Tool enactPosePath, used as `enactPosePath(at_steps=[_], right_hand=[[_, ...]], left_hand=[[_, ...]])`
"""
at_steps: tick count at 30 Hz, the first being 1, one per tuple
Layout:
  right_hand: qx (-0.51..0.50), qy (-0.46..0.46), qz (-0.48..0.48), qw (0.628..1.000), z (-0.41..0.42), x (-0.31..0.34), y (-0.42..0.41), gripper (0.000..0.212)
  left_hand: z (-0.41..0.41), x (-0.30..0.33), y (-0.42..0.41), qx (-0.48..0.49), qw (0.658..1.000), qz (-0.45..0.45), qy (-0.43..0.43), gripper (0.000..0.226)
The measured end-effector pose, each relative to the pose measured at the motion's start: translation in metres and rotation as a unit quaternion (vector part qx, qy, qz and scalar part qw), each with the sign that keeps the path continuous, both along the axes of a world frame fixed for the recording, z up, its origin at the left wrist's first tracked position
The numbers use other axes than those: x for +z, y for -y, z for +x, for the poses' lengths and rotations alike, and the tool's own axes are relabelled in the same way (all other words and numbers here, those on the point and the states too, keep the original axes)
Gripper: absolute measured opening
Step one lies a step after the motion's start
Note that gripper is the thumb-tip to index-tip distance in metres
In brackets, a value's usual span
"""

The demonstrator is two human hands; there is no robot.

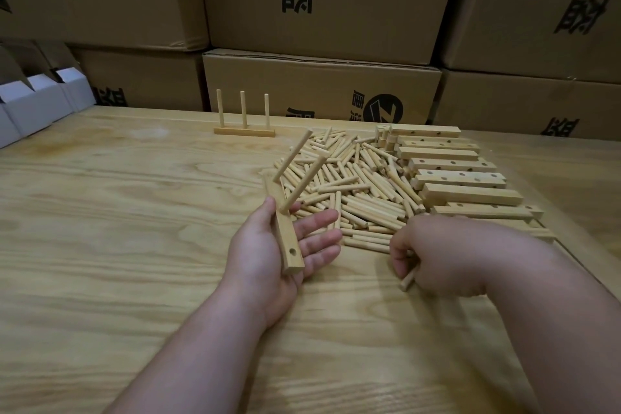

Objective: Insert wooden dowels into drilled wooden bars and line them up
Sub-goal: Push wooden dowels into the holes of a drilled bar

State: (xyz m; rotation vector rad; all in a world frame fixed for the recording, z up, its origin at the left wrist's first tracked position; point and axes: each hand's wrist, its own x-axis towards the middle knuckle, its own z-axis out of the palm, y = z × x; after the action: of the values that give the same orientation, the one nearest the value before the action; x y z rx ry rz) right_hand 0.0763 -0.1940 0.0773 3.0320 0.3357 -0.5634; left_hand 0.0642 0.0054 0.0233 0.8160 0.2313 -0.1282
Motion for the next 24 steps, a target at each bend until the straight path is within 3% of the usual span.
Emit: enactPosePath(at_steps=[7,13,19,24], right_hand=[[0.055,0.072,0.096,0.991,0.002,0.000,-0.009,0.008],[0.017,0.028,0.038,0.999,0.000,0.004,-0.002,0.015],[0.037,0.032,0.047,0.998,0.001,-0.002,-0.007,0.006],[0.074,0.067,0.219,0.971,-0.004,0.009,-0.014,0.004]], left_hand=[[0.000,0.000,0.001,-0.003,1.000,0.018,0.000,0.044],[0.000,0.001,0.002,0.003,1.000,0.023,-0.003,0.043],[0.001,0.001,0.003,0.008,1.000,0.020,-0.007,0.047],[0.001,0.002,0.004,0.010,1.000,0.008,-0.004,0.049]])
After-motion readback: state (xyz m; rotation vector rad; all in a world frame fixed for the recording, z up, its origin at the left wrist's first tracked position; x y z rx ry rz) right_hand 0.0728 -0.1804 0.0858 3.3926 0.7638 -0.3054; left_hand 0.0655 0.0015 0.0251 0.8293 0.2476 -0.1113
